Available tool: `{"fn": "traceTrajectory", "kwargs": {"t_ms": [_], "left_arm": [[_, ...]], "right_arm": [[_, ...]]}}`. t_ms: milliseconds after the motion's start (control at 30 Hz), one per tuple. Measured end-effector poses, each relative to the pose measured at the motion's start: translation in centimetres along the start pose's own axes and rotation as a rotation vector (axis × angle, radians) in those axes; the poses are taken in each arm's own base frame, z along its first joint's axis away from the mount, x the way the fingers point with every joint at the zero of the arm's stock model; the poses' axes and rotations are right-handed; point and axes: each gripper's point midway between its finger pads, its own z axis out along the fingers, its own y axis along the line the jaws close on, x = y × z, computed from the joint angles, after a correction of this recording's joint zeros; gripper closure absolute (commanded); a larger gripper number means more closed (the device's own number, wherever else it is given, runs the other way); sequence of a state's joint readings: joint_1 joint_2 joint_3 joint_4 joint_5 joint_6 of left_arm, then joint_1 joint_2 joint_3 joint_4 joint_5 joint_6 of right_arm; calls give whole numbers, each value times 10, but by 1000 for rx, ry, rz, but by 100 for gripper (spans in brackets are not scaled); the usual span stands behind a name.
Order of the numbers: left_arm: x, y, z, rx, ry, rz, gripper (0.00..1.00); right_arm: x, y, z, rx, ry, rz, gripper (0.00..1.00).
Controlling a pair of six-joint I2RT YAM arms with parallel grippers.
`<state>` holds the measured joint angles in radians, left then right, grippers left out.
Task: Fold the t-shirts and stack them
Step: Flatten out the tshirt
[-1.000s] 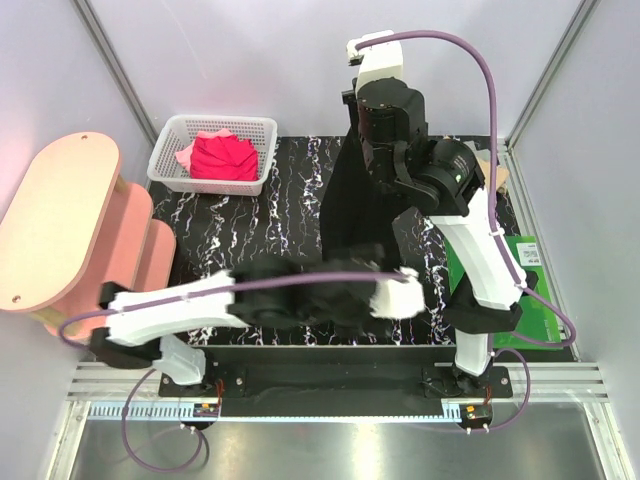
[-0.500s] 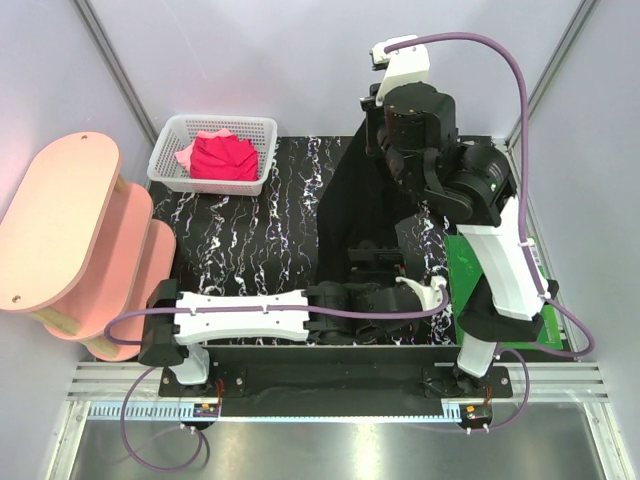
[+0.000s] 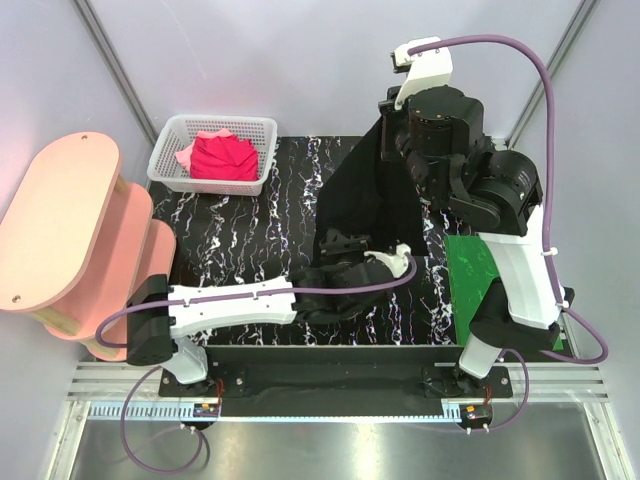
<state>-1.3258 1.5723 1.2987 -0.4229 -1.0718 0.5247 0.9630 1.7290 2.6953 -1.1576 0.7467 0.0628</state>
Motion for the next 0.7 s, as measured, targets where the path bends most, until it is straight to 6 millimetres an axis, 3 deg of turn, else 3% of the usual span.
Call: {"fn": "traceTrajectory", "kwargs": {"t_ms": [200,333,433,500,600,700], "left_arm": [[7,16,3,-18,10,-49,100],[24,42,14,-46,46,-111,100],[56,86,25,-114,91,-198,100],[83,125,25,-190,109,-245,100],[109,185,10,-309,99,-322,100],[110,242,-22,-389,41,-377,100]], "right_arm": [[1,2,1,-7,3,5,100],[2,3,2,-4,5,7,100],[2,2,1,0,6,5,100],[2,1,1,5,5,5,100],[2,-1,-1,4,8,6,100],[6,-4,-10,-11,25,20,100]]}}
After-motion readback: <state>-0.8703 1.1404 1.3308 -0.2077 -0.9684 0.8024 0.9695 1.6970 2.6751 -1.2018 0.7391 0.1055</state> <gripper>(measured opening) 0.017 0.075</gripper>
